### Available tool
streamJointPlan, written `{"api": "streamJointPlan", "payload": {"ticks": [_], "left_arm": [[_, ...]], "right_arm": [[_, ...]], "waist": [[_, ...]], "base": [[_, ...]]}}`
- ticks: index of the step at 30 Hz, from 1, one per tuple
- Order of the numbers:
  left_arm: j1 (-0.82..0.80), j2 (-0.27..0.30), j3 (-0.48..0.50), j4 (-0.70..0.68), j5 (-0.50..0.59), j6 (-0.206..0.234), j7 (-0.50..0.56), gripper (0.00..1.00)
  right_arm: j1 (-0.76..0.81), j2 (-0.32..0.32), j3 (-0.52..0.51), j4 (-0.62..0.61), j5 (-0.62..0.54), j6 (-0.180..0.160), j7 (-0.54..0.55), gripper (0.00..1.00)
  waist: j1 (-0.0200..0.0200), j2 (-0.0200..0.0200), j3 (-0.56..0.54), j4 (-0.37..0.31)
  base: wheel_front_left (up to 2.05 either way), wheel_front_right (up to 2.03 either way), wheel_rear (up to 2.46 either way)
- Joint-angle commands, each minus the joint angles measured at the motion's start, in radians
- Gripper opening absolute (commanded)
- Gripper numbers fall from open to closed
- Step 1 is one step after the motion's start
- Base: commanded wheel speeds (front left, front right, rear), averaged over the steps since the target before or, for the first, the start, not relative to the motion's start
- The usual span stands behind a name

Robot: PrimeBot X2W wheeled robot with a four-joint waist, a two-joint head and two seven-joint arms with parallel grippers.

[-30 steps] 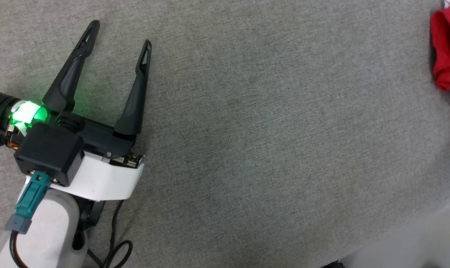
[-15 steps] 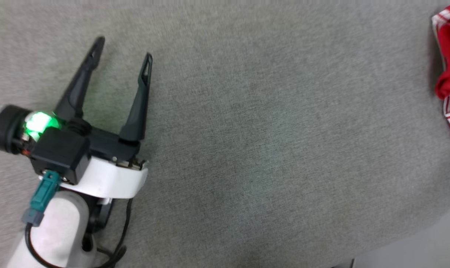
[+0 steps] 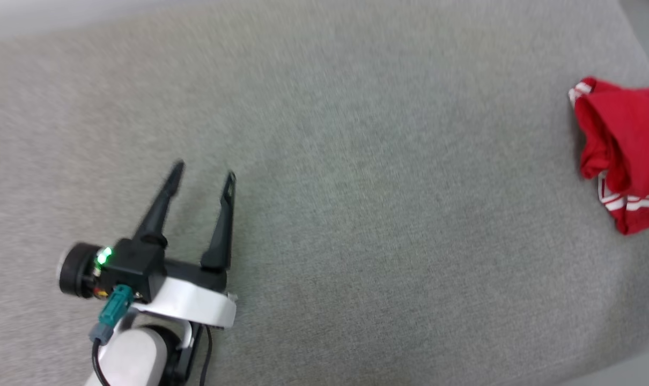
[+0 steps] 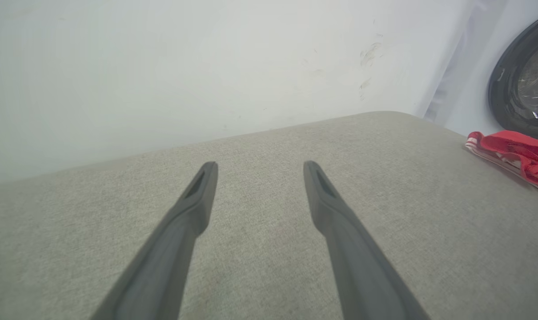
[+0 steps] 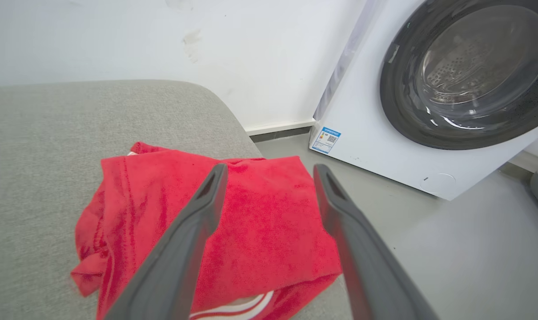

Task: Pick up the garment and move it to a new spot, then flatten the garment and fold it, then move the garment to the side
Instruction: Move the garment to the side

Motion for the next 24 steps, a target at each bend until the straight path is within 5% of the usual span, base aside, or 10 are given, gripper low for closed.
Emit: {"api": "streamJointPlan", "payload": {"ticks": [1,9,24], "left_arm": [[0.018,-0.005,0.0,0.012,-0.006,0.006,-0.006,1.0],[0.076,-0.044,-0.008,0.089,-0.039,0.021,-0.03,1.0],[0.171,-0.044,0.052,0.146,-0.081,0.077,-0.058,1.0]], "right_arm": [[0.028,0.003,0.015,-0.012,0.015,-0.002,-0.012,1.0],[0.197,0.058,0.149,-0.15,0.113,-0.002,-0.04,1.0],[0.469,0.229,0.337,-0.512,0.128,-0.002,0.043,1.0]], "waist": [[0.0002,-0.0001,-0.072,0.029],[0.0002,-0.0001,-0.178,0.079],[0.0002,-0.0001,-0.3,0.206]], "base": [[0.0,0.0,0.0],[0.0,0.0,0.0],[0.0,0.0,0.0]]}}
